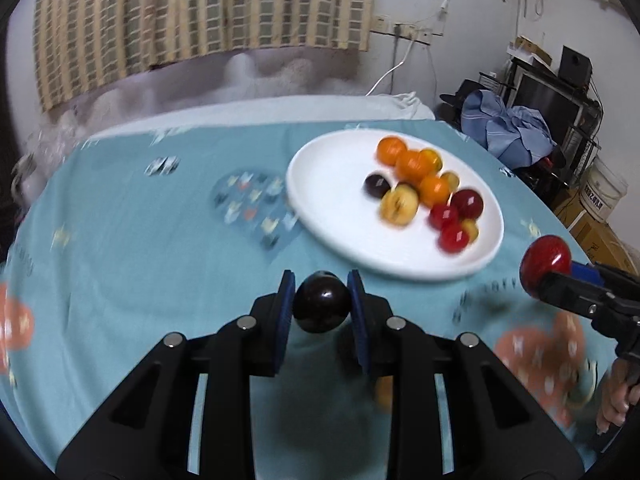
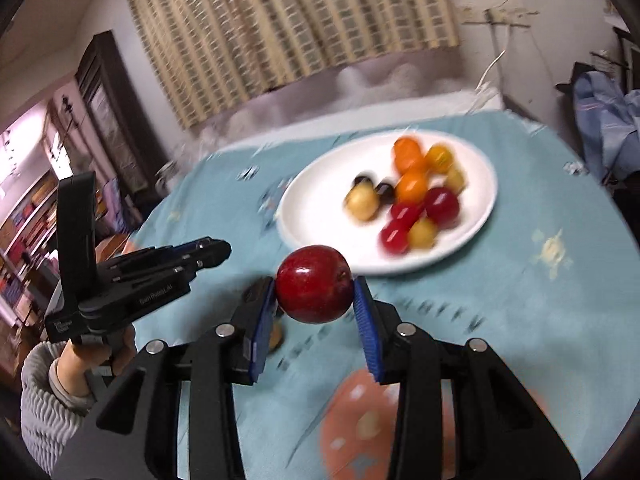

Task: Organize fruits
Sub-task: 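Place both held fruits on the white plate and open both grippers, then grasp a large dark plum with the left gripper while the right gripper grasps a pale yellow fruit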

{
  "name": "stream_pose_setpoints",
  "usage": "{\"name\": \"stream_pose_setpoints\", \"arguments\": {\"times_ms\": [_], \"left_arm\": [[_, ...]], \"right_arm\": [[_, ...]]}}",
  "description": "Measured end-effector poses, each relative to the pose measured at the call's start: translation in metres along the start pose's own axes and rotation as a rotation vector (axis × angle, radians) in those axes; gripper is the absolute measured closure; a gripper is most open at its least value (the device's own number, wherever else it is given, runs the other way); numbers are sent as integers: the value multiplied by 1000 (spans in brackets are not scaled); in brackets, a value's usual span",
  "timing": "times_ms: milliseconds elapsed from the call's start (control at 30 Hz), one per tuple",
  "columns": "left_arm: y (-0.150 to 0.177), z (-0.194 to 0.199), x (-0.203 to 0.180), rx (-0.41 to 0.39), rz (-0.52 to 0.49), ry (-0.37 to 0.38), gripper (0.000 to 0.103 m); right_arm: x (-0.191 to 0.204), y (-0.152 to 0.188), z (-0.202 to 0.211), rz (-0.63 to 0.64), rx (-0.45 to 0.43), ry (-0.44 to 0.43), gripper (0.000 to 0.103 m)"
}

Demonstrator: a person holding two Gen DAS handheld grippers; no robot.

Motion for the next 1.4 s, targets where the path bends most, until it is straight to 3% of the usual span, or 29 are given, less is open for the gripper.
{"name": "stream_pose_setpoints", "arguments": {"times_ms": [233, 267, 300, 333, 367, 533, 633, 767, 900, 1167, 1300, 1333, 1400], "left_arm": [[-41, -57, -11, 46, 21, 19, 75], [-43, -64, -11, 56, 24, 16, 75], [-43, -70, -10, 65, 27, 13, 68], [-44, -72, -9, 62, 33, 6, 51], [-44, -70, -7, 50, 41, -1, 47], [-28, -43, 9, 32, 119, 25, 46], [2, -24, 16, 46, 131, 4, 35], [34, -12, 8, 83, 89, 3, 35], [43, -8, -6, 88, 44, -8, 28], [48, -33, -13, 137, 22, -34, 27], [53, -35, -9, 148, 10, -40, 20], [54, -33, -6, 144, -1, -52, 20], [54, -26, 14, 114, -24, -158, 18]], "right_arm": [[-3, -23, -48, -19, 19, 5, 63], [-7, -24, -52, -39, 22, 12, 53], [-12, -26, -55, -57, 10, 32, 35], [-15, -28, -53, -57, -10, 39, 35], [-15, -30, -49, -46, -26, 40, 35], [-18, -34, -19, -94, -71, -14, 35], [-16, -17, -6, -151, -45, -46, 32], [-22, 8, 3, -256, -34, -85, 22], [-22, 18, 5, -288, -17, -101, 21], [-24, 19, 0, -299, 14, -102, 21], [-24, 19, 0, -296, 16, -101, 21], [-24, 19, 0, -295, 16, -99, 21], [-26, 19, 1, -296, 13, -96, 21]]}}
Point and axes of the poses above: each gripper's, at about its wrist camera, not at the fingertips, and z roughly against the way its jaws point, x to its left, y to its underside, the point moved 9 cm from there along -z, roughly the way its jaws point, and after that the axes turned 1 degree about x, right-handed, at the moved point
